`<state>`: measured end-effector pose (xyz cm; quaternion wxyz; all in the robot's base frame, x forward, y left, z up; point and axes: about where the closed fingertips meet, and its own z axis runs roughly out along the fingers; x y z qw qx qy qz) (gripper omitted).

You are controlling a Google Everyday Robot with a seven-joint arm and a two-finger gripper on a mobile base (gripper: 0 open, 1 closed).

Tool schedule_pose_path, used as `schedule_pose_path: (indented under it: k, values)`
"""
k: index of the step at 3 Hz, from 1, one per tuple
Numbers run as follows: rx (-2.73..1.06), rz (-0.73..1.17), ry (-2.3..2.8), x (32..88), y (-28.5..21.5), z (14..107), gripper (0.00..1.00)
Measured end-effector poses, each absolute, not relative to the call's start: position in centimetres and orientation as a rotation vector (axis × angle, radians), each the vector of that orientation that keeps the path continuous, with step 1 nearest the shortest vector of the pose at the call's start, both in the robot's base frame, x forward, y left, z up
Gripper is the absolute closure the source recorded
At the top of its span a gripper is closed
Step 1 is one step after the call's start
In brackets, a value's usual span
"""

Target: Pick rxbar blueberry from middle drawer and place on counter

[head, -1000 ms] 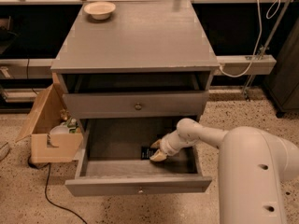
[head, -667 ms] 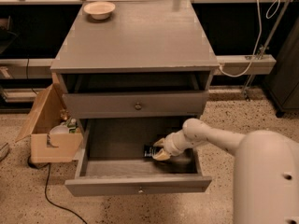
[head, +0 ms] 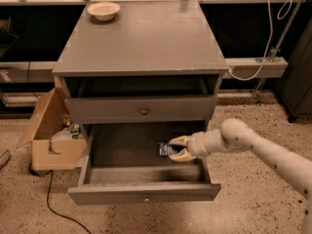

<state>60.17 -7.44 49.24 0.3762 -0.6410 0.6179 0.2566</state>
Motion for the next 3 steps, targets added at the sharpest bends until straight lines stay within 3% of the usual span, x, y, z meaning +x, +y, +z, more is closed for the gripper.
schedule_pose_path:
  k: [3]
  values:
    - [-1.711,0.577,1.503,58.0,-10.2,58.4,1.00]
